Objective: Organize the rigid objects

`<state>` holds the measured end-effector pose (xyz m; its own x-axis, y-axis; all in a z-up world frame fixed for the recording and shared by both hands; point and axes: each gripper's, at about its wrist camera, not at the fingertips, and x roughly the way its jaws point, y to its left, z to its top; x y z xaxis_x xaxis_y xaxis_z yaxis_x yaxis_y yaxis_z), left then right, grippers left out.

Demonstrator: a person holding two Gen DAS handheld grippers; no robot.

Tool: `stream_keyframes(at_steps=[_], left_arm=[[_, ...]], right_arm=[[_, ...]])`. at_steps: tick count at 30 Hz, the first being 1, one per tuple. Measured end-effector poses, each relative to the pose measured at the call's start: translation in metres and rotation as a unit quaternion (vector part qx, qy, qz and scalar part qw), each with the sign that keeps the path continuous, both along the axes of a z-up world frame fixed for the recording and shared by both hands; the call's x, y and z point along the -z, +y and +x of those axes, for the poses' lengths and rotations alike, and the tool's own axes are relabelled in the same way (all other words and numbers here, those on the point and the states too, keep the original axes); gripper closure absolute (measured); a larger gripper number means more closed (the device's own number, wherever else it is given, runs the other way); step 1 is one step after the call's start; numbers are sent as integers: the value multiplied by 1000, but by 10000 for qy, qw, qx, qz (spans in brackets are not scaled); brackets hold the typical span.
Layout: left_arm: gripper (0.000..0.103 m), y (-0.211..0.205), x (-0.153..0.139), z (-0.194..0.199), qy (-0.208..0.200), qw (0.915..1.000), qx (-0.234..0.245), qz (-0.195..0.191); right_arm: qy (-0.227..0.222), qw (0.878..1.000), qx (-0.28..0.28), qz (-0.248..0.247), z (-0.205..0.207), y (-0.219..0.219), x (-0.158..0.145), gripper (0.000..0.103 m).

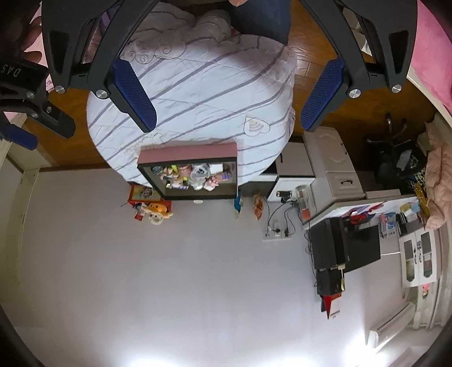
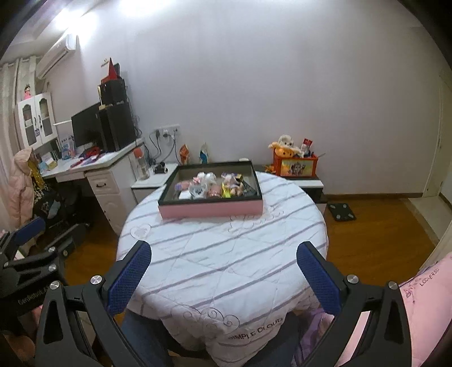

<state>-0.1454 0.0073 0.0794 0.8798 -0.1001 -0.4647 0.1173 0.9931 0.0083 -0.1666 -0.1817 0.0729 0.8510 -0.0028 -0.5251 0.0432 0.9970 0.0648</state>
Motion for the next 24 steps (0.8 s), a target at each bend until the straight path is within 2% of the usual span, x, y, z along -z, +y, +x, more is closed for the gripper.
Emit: stream_keyframes(at_steps=[9, 24], left_arm=[[0, 4, -3, 0, 22, 9999, -69, -88], [0, -8, -5, 35, 305, 9995, -92, -40]], right_arm=[[37, 9999, -97, -57, 5, 9, -1, 0], [242, 9997, -77, -40, 35, -1, -3, 0]])
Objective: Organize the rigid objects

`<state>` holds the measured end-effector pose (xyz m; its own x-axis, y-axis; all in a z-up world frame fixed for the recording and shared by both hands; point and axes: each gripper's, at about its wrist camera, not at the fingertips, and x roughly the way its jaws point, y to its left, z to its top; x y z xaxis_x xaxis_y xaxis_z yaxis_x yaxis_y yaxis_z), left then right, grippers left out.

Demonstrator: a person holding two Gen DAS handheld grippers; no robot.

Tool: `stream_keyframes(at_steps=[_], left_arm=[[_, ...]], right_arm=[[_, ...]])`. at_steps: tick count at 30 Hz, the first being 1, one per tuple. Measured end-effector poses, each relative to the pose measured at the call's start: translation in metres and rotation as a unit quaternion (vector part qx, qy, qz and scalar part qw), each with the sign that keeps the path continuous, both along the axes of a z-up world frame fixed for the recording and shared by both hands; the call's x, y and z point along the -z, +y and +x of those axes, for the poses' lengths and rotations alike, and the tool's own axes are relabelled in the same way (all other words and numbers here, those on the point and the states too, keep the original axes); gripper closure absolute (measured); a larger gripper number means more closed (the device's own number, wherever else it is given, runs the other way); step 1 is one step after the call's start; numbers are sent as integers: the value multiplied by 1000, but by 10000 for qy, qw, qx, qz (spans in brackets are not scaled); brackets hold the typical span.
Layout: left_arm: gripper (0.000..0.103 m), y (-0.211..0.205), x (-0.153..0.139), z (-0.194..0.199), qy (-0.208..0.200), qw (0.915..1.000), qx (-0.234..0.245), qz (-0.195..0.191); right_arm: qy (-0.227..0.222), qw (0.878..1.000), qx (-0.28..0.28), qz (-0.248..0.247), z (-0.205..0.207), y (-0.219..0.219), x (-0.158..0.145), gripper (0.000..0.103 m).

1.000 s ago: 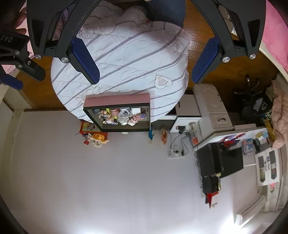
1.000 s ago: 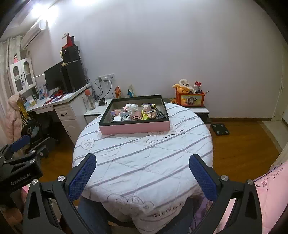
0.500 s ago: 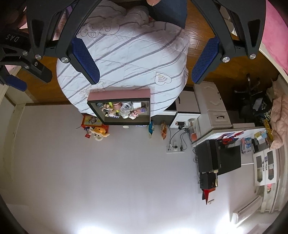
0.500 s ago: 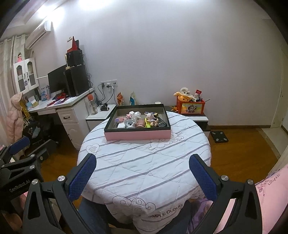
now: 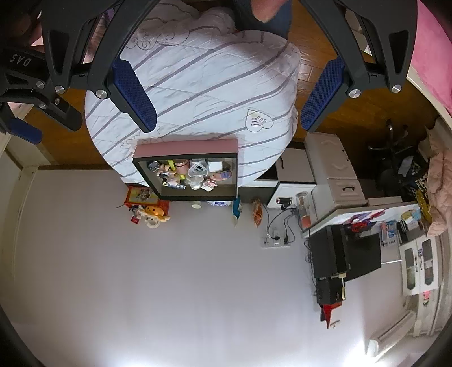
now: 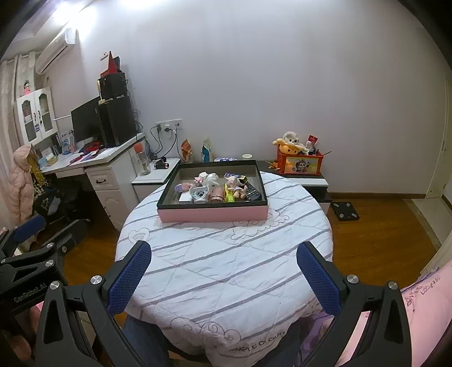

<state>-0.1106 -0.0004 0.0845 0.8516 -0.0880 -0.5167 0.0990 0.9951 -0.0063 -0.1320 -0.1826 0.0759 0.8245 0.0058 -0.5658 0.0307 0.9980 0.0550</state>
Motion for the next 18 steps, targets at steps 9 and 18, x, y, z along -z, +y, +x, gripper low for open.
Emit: stream_keyframes(at_steps=[9, 18], left_arm=[[0, -4, -6, 23, 139, 9999, -24, 21], [0, -6, -7, 39, 218, 9997, -41, 122]], right_arm=[[66, 10000, 41, 61, 21, -8, -4, 0], [119, 9999, 0, 94, 33, -8, -4, 0]])
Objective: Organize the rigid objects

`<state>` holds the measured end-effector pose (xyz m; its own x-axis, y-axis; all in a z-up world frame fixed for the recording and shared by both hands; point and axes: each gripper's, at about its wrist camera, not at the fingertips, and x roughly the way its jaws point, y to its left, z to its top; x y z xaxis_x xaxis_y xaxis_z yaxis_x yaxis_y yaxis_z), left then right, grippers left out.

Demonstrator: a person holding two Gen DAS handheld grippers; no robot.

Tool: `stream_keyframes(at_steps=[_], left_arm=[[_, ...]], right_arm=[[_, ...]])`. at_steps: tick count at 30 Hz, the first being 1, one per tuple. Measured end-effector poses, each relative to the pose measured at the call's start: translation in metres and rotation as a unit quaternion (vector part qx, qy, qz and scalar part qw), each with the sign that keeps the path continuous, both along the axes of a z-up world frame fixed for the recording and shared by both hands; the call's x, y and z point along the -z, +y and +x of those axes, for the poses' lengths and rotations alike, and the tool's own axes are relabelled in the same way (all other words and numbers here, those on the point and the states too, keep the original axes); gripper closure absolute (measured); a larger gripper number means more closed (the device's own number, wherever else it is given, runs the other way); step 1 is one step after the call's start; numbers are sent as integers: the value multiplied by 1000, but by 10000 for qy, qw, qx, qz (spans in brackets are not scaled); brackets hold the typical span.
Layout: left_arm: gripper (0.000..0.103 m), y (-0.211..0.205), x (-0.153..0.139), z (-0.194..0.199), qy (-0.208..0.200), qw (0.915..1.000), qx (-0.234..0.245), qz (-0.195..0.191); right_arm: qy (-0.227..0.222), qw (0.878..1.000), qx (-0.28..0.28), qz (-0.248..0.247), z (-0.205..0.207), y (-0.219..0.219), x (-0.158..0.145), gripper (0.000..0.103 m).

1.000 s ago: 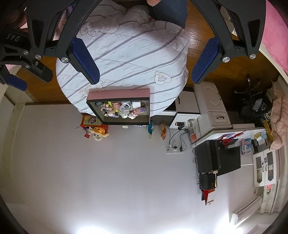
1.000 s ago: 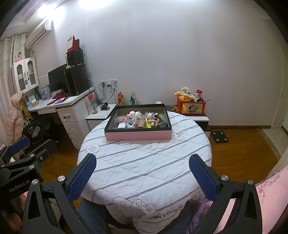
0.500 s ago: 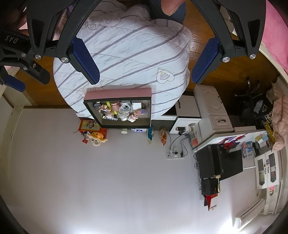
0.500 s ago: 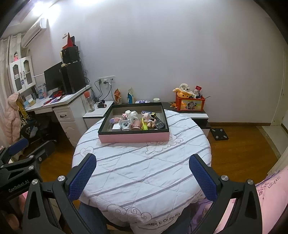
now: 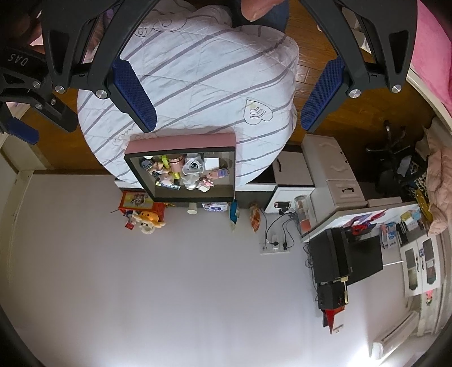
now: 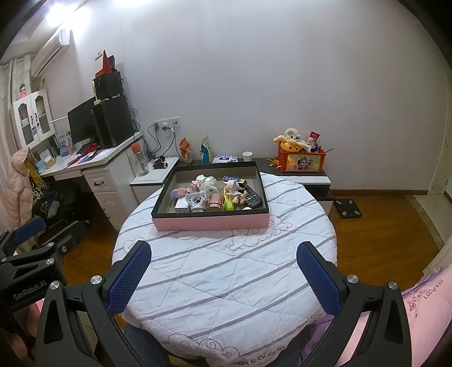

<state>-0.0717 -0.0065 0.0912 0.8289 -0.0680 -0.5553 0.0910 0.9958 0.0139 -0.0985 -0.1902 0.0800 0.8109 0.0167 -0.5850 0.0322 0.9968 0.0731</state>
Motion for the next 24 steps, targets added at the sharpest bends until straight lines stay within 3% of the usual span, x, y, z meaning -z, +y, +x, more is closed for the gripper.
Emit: stream_keyframes(at_steps=[10, 24], left_arm=[[0, 4, 3, 10, 186, 9998, 51, -75], [0, 1, 7, 7, 123, 9999, 43, -72]], right_arm=[[81, 10000, -50, -15, 10, 3, 4, 0], [106, 9999, -18, 21, 11, 0, 9, 0]])
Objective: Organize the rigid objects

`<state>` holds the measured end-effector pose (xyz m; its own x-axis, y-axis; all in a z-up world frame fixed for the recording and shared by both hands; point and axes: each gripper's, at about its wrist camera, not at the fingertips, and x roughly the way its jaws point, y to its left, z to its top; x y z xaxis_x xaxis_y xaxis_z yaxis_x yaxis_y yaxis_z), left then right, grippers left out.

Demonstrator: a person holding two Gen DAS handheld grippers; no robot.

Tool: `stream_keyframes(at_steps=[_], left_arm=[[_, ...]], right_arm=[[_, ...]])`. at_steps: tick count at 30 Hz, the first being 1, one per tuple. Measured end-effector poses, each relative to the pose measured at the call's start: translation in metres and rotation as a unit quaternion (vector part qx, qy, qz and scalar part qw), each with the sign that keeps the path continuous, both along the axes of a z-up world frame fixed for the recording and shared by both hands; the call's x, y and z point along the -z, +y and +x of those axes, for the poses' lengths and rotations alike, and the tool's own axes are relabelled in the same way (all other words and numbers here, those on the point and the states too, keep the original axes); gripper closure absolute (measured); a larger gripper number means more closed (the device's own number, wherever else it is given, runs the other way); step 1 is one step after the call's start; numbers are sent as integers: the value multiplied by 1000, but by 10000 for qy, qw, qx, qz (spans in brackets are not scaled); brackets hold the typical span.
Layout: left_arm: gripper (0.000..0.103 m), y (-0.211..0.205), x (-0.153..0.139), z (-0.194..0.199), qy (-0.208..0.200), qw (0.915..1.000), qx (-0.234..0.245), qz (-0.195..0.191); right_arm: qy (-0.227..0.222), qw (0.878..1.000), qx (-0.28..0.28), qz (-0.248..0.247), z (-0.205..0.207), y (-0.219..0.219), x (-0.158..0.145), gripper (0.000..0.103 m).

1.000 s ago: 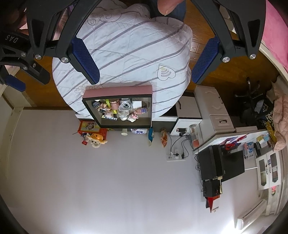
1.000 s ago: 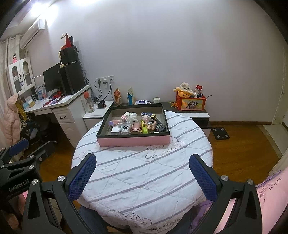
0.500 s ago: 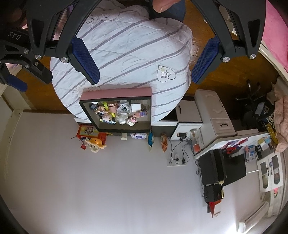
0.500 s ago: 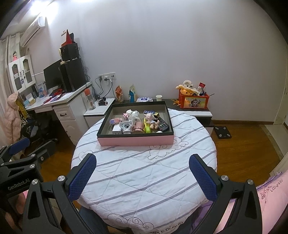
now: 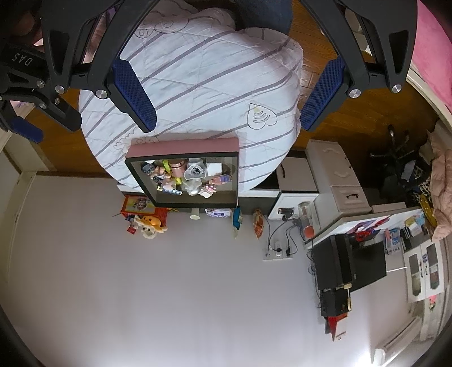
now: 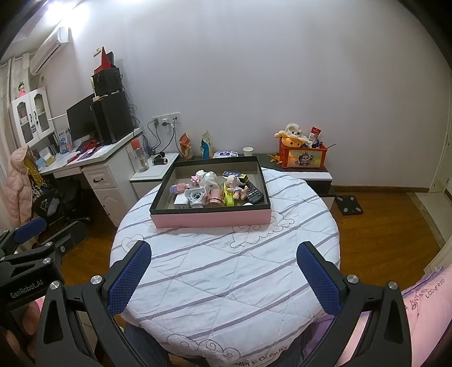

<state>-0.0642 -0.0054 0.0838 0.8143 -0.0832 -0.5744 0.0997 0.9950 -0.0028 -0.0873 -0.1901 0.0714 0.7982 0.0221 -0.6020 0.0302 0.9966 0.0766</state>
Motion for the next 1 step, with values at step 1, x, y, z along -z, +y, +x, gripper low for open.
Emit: stream_keyframes(at_steps=[1], left_arm=[[0, -1, 0, 0, 0, 10000, 13, 13]], right_arm=[[1, 10000, 0, 0, 0, 0, 0, 0]])
